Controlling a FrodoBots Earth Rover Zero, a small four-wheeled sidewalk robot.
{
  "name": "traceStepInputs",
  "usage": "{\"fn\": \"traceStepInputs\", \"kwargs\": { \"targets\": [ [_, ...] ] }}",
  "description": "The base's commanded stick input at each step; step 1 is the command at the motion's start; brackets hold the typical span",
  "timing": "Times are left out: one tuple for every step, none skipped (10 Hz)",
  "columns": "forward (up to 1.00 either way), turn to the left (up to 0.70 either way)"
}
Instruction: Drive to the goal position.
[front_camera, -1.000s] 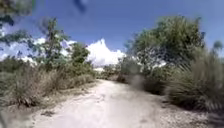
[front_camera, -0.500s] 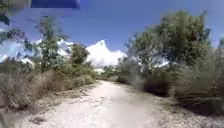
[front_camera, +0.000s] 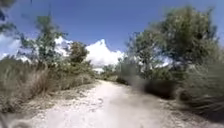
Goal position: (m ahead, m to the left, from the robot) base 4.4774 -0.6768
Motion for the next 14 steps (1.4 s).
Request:
{"fn": "traceStepInputs", "kwargs": {
  "targets": [
    [0.44,0.24],
    [0.44,0.11],
    [0.44,0.02],
    [0.44,0.02],
    [0.44,0.02],
    [0.44,0.02],
    [0.44,0.02],
    [0.44,0.02],
    [0.44,0.02],
    [0.44,0.02],
    [0.44,0.02],
    [0.44,0.02],
    [0.44,0.02],
    [0.44,0.02]
  ]
}}
